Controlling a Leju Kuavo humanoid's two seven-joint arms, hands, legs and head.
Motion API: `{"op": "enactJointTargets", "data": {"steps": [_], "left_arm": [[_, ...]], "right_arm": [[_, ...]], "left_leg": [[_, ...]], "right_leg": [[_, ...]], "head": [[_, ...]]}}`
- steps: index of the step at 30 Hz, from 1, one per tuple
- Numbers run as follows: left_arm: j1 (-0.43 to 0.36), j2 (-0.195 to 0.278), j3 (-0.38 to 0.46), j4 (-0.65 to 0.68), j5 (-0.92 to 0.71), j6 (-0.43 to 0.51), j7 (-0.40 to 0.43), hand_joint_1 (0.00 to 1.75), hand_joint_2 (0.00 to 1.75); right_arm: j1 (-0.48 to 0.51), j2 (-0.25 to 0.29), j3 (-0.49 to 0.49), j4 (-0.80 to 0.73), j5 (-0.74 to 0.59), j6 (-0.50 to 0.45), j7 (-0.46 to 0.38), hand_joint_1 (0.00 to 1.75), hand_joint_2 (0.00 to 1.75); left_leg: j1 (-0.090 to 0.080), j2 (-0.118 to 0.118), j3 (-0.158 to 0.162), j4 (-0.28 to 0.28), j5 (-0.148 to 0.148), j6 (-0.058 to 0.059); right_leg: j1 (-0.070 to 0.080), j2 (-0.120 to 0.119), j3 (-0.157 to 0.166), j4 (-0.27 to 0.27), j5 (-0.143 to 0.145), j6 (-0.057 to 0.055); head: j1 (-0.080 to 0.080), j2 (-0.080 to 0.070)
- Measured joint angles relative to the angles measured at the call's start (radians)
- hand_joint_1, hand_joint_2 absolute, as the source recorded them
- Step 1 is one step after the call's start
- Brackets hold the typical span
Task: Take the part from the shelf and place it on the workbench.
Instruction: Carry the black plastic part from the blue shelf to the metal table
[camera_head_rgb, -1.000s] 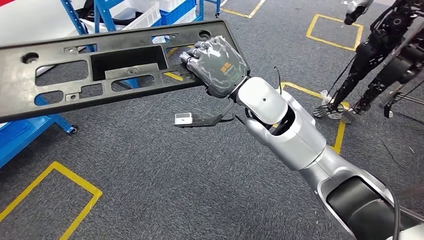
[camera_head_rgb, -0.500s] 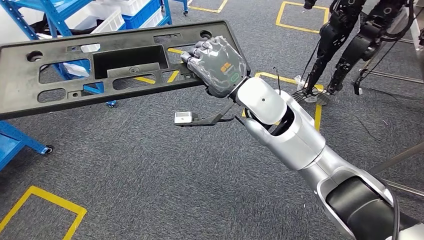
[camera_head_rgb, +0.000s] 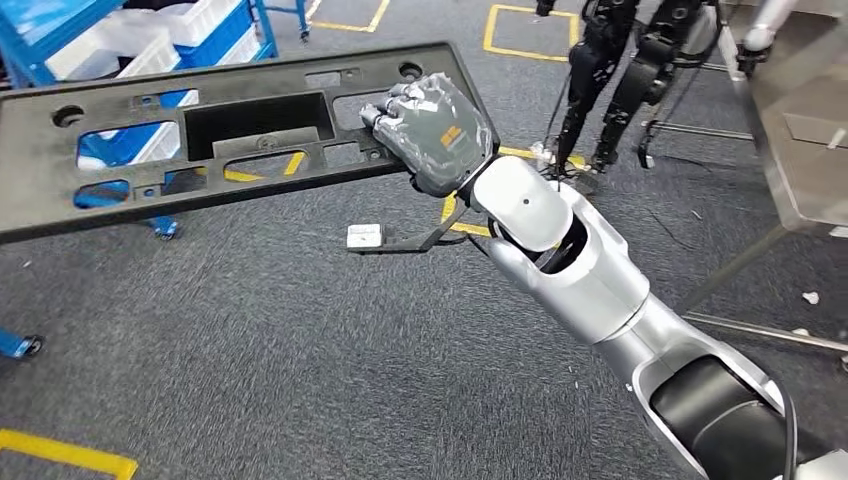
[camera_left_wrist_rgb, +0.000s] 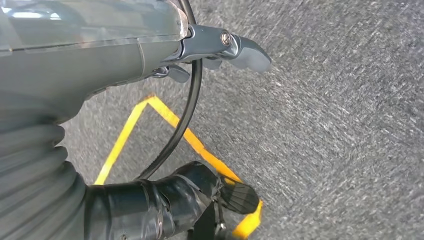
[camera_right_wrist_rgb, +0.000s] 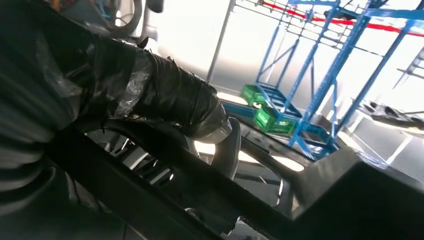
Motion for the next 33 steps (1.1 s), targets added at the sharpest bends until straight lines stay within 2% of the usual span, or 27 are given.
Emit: {"op": "enactJointTargets", "data": {"steps": [1, 2, 3, 4, 5, 7, 8, 10, 11, 13, 15, 16, 17, 18, 19, 20, 21, 22, 23, 24, 26, 27, 28, 30, 31, 32, 33], "left_arm": [[0.000, 0.000, 0.000, 0.000, 0.000, 0.000, 0.000, 0.00, 1.75], [0.000, 0.000, 0.000, 0.000, 0.000, 0.000, 0.000, 0.00, 1.75], [0.000, 0.000, 0.000, 0.000, 0.000, 0.000, 0.000, 0.00, 1.75], [-0.001, 0.000, 0.000, 0.000, 0.000, 0.000, 0.000, 0.00, 1.75], [-0.001, 0.000, 0.000, 0.000, 0.000, 0.000, 0.000, 0.00, 1.75], [-0.001, 0.000, 0.000, 0.000, -0.001, 0.000, 0.000, 0.00, 1.75], [0.000, 0.000, 0.000, 0.000, -0.001, 0.000, 0.000, 0.00, 1.75], [0.000, 0.000, 0.001, 0.000, -0.001, 0.000, 0.000, 0.00, 1.75], [-0.001, 0.000, 0.001, 0.000, -0.002, 0.000, 0.000, 0.00, 1.75], [-0.001, -0.001, 0.001, 0.000, -0.003, 0.000, -0.001, 0.00, 1.75], [0.003, 0.000, 0.002, 0.000, -0.003, 0.000, -0.001, 0.00, 1.75], [0.005, 0.000, 0.003, 0.000, -0.003, 0.000, -0.001, 0.00, 1.75], [0.007, 0.000, 0.004, 0.000, -0.003, 0.000, 0.000, 0.00, 1.75], [0.008, 0.000, 0.004, 0.000, -0.004, 0.000, 0.000, 0.00, 1.75], [0.009, 0.000, 0.005, 0.000, -0.005, 0.000, 0.001, 0.00, 1.75], [0.009, 0.001, 0.005, 0.000, -0.005, 0.000, 0.002, 0.00, 1.75], [0.009, 0.002, 0.005, 0.000, -0.006, 0.000, 0.002, 0.00, 1.75], [0.009, 0.003, 0.005, 0.000, -0.007, 0.000, 0.003, 0.00, 1.75], [0.010, 0.004, 0.005, 0.000, -0.007, 0.000, 0.003, 0.00, 1.75], [0.010, 0.006, 0.006, 0.000, -0.007, 0.000, 0.004, 0.00, 1.75], [0.009, 0.006, 0.006, -0.001, -0.007, 0.000, 0.004, 0.00, 1.75], [0.008, 0.007, 0.006, -0.001, -0.007, 0.000, 0.005, 0.00, 1.75], [0.007, 0.007, 0.007, -0.001, -0.008, -0.001, 0.005, 0.00, 1.75], [0.008, 0.007, 0.007, -0.001, -0.008, -0.001, 0.005, 0.00, 1.75], [0.009, 0.007, 0.007, -0.001, -0.008, -0.001, 0.005, 0.00, 1.75], [0.010, 0.007, 0.007, -0.001, -0.009, -0.001, 0.005, 0.00, 1.75], [0.010, 0.007, 0.007, -0.001, -0.009, -0.001, 0.006, 0.00, 1.75]], "right_arm": [[0.003, 0.000, 0.000, 0.000, 0.000, 0.000, 0.000, 1.75, 1.75], [0.005, 0.000, 0.000, 0.000, 0.000, 0.001, 0.000, 1.75, 1.75], [0.007, 0.000, 0.000, 0.000, 0.000, 0.001, 0.000, 1.75, 1.75], [0.007, 0.000, 0.000, 0.000, 0.000, 0.002, 0.000, 1.75, 1.75], [0.006, -0.001, -0.001, 0.000, 0.000, 0.003, 0.000, 1.75, 1.75], [0.005, -0.002, -0.002, 0.000, 0.002, 0.005, 0.000, 1.75, 1.75], [0.005, -0.003, -0.002, -0.001, 0.002, 0.007, 0.000, 1.75, 1.75], [0.006, -0.005, -0.002, -0.001, 0.003, 0.011, 0.000, 1.75, 1.75], [0.006, -0.006, -0.003, -0.001, 0.004, 0.013, 0.000, 1.75, 1.75], [0.006, -0.008, -0.003, -0.001, 0.006, 0.014, 0.000, 1.75, 1.75], [0.008, -0.008, -0.003, -0.001, 0.006, 0.015, 0.000, 1.75, 1.75], [0.011, -0.008, -0.003, -0.001, 0.006, 0.016, 0.000, 1.75, 1.75], [0.014, -0.008, -0.002, -0.001, 0.007, 0.016, 0.000, 1.75, 1.75], [0.016, -0.008, -0.002, 0.000, 0.007, 0.017, 0.000, 1.75, 1.75], [0.018, -0.009, -0.002, 0.000, 0.007, 0.018, 0.000, 1.75, 1.75], [0.019, -0.009, -0.002, 0.000, 0.008, 0.019, 0.000, 1.75, 1.75], [0.019, -0.009, -0.002, 0.000, 0.008, 0.020, 0.001, 1.75, 1.75], [0.018, -0.009, -0.003, 0.000, 0.008, 0.021, 0.002, 1.75, 1.75], [0.018, -0.009, -0.003, 0.000, 0.008, 0.021, 0.002, 1.75, 1.75], [0.018, -0.009, -0.003, 0.001, 0.008, 0.021, 0.003, 1.75, 1.75], [0.021, -0.011, -0.003, 0.003, 0.008, 0.021, 0.003, 1.75, 1.75], [0.021, -0.013, -0.003, 0.004, 0.008, 0.021, 0.003, 1.75, 1.75], [0.020, -0.015, -0.003, 0.005, 0.008, 0.021, 0.003, 1.75, 1.75], [0.018, -0.017, -0.003, 0.007, 0.008, 0.022, 0.005, 1.75, 1.75], [0.020, -0.018, -0.003, 0.007, 0.008, 0.023, 0.007, 1.75, 1.75], [0.023, -0.018, -0.003, 0.007, 0.008, 0.023, 0.009, 1.75, 1.75], [0.028, -0.018, -0.003, 0.008, 0.008, 0.024, 0.011, 1.75, 1.75]], "left_leg": [[0.000, 0.012, 0.000, 0.001, -0.001, 0.000], [0.000, 0.024, 0.000, 0.001, -0.002, -0.001], [0.000, 0.034, 0.000, 0.002, -0.004, -0.002], [0.000, 0.044, 0.002, 0.005, -0.007, -0.004], [-0.001, 0.052, 0.002, 0.008, -0.010, -0.008], [-0.005, 0.066, 0.002, 0.016, -0.018, -0.019], [-0.007, 0.074, 0.003, 0.018, -0.021, -0.024], [-0.007, 0.089, 0.006, 0.017, -0.024, -0.034], [-0.005, 0.085, 0.006, 0.022, -0.031, -0.039], [0.000, 0.049, -0.016, 0.076, -0.072, -0.045], [0.002, 0.006, -0.078, 0.207, -0.137, -0.047], [0.001, -0.002, -0.111, 0.272, -0.158, -0.046], [0.001, -0.006, -0.134, 0.313, -0.162, -0.045], [0.001, -0.008, -0.140, 0.313, -0.146, -0.042], [0.001, -0.012, -0.126, 0.272, -0.111, -0.037], [0.001, -0.024, -0.099, 0.203, -0.068, -0.032], [0.001, -0.047, -0.069, 0.135, -0.035, -0.027], [0.002, -0.068, -0.046, 0.080, -0.013, -0.023], [0.000, -0.083, -0.033, 0.047, -0.005, -0.021], [-0.002, -0.088, -0.029, 0.038, -0.007, -0.021], [-0.004, -0.068, -0.026, 0.025, -0.003, -0.017], [-0.003, -0.057, -0.023, 0.018, 0.002, -0.013], [-0.002, -0.045, -0.019, 0.010, 0.006, -0.009], [-0.004, -0.021, -0.014, 0.003, 0.009, -0.003], [-0.005, -0.009, -0.014, 0.003, 0.008, -0.001], [-0.006, 0.005, -0.013, 0.004, 0.006, 0.000], [-0.006, 0.017, -0.013, 0.005, 0.005, 0.000]], "right_leg": [[-0.003, -0.004, -0.021, 0.045, -0.013, 0.003], [-0.005, -0.007, -0.024, 0.054, -0.007, 0.005], [-0.007, -0.011, -0.006, 0.024, 0.016, 0.006], [-0.008, -0.021, 0.030, -0.039, 0.048, 0.006], [-0.006, -0.041, 0.069, -0.111, 0.072, 0.004], [0.001, -0.065, 0.119, -0.206, 0.098, -0.007], [0.005, -0.067, 0.124, -0.219, 0.096, -0.013], [0.007, -0.044, 0.121, -0.220, 0.100, -0.024], [0.006, -0.035, 0.122, -0.223, 0.102, -0.029], [0.002, -0.019, 0.124, -0.228, 0.106, -0.040], [0.003, 0.000, 0.124, -0.228, 0.107, -0.046], [0.005, 0.012, 0.124, -0.228, 0.107, -0.047], [0.007, 0.024, 0.124, -0.227, 0.107, -0.048], [0.009, 0.037, 0.125, -0.226, 0.106, -0.049], [0.011, 0.050, 0.126, -0.224, 0.106, -0.049], [0.011, 0.062, 0.126, -0.223, 0.105, -0.049], [0.012, 0.074, 0.125, -0.222, 0.105, -0.048], [0.012, 0.085, 0.123, -0.220, 0.106, -0.046], [0.009, 0.096, 0.118, -0.219, 0.108, -0.043], [0.005, 0.107, 0.112, -0.219, 0.111, -0.037], [-0.001, 0.122, 0.104, -0.221, 0.116, -0.025], [0.001, 0.107, 0.101, -0.216, 0.112, -0.020], [0.003, 0.081, 0.092, -0.197, 0.097, -0.015], [0.004, 0.021, 0.047, -0.102, 0.043, -0.007], [0.001, 0.007, 0.015, -0.036, 0.015, -0.003], [-0.003, 0.001, -0.012, 0.017, -0.002, 0.001], [-0.007, -0.003, -0.024, 0.042, -0.002, 0.004]], "head": [[0.000, 0.000], [0.000, 0.000], [0.000, 0.000], [0.000, 0.000], [0.000, 0.000], [0.000, 0.000], [0.000, 0.000], [0.000, 0.000], [0.000, 0.000], [-0.001, 0.000], [-0.001, 0.000], [-0.001, 0.000], [-0.001, 0.000], [0.000, 0.000], [0.000, 0.000], [0.000, 0.000], [0.000, 0.000], [0.000, 0.000], [0.000, 0.000], [0.000, 0.000], [0.000, 0.000], [0.000, 0.000], [0.000, 0.000], [0.000, 0.000], [0.000, 0.000], [0.000, 0.000], [0.000, 0.000]]}}
